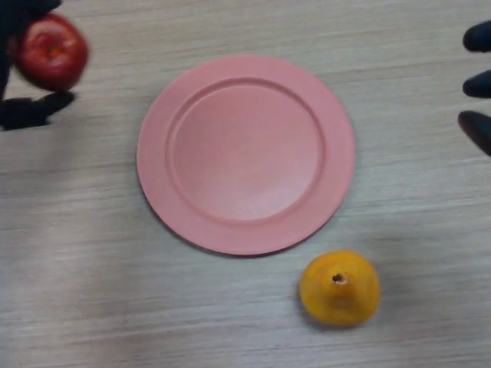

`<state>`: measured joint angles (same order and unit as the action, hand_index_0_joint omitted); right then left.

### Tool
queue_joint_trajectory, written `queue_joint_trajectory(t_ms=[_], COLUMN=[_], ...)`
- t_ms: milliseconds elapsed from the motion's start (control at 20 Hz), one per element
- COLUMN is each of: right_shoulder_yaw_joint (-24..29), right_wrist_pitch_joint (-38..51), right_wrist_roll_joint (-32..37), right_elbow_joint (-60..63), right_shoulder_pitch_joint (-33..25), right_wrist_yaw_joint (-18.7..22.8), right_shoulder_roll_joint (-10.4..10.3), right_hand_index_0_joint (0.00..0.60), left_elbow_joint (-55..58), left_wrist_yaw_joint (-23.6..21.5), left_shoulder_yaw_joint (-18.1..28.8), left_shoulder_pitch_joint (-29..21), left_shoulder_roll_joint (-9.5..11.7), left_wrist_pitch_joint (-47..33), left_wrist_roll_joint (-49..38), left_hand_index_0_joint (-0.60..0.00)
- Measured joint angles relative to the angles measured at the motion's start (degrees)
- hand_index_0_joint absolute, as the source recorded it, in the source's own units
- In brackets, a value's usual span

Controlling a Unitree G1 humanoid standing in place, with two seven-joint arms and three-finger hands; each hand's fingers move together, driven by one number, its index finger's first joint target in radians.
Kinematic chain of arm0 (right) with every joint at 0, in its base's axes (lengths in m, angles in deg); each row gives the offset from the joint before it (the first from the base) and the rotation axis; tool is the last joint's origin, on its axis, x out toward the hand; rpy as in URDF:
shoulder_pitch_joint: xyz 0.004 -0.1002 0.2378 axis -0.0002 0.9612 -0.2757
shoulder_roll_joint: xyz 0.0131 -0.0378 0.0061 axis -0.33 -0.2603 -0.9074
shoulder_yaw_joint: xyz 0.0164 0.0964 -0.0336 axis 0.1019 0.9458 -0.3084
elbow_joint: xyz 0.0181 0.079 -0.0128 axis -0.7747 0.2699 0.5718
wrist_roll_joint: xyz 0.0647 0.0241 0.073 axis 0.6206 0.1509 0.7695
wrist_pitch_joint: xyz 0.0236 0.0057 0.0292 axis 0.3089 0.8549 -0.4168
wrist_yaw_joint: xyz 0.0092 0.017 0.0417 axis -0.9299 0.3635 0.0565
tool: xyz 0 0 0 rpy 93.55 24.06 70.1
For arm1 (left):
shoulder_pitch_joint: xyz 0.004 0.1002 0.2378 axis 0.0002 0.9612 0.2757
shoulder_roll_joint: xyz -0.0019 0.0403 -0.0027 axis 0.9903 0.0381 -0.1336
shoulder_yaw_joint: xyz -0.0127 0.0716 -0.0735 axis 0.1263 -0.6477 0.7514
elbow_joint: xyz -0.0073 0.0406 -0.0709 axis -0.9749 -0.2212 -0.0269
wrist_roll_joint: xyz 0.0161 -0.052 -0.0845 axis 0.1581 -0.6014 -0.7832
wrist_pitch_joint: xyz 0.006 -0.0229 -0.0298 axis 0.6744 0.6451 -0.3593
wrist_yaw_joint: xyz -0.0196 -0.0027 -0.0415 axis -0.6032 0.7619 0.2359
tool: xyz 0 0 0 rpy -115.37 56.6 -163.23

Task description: Pick up the red apple and place it on the plate

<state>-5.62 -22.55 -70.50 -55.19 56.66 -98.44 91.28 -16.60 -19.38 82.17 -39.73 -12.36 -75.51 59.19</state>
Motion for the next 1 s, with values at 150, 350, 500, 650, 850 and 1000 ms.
queue_joint_trajectory(t_ms=[150,350,500,650,850,1000], right_shoulder_yaw_joint=[-1.3,-2.2,-2.1,-2.4,-4.2,-7.5], right_wrist_pitch_joint=[-0.4,-0.4,-2.7,-5.0,-6.7,-6.7], right_wrist_roll_joint=[0.0,-2.8,-2.0,1.8,1.6,1.3], right_elbow_joint=[-0.1,0.0,-0.1,0.0,0.4,0.5], right_shoulder_pitch_joint=[-0.9,-1.0,-3.0,-4.4,-5.1,-6.3], right_wrist_yaw_joint=[-0.1,-0.1,0.7,4.3,5.4,5.7], right_shoulder_roll_joint=[0.0,-0.2,-2.1,-2.1,-2.1,-2.7], right_hand_index_0_joint=[0.202,0.203,0.000,0.000,0.000,0.000], left_elbow_joint=[8.9,23.6,35.7,35.8,39.6,47.6], left_wrist_yaw_joint=[7.5,9.1,26.2,28.4,28.4,28.4], left_shoulder_yaw_joint=[-3.7,-3.2,-4.2,-6.2,-5.5,-5.0], left_shoulder_pitch_joint=[4.2,8.6,14.6,14.9,14.2,16.4], left_shoulder_roll_joint=[-4.1,-8.1,-10.5,-11.8,-11.8,-11.8], left_wrist_pitch_joint=[6.0,10.0,30.9,38.5,37.6,36.8], left_wrist_roll_joint=[-3.9,-7.3,-15.9,-15.8,-15.4,-13.1], left_hand_index_0_joint=[-0.600,-0.600,-0.600,-0.600,-0.100,0.000])
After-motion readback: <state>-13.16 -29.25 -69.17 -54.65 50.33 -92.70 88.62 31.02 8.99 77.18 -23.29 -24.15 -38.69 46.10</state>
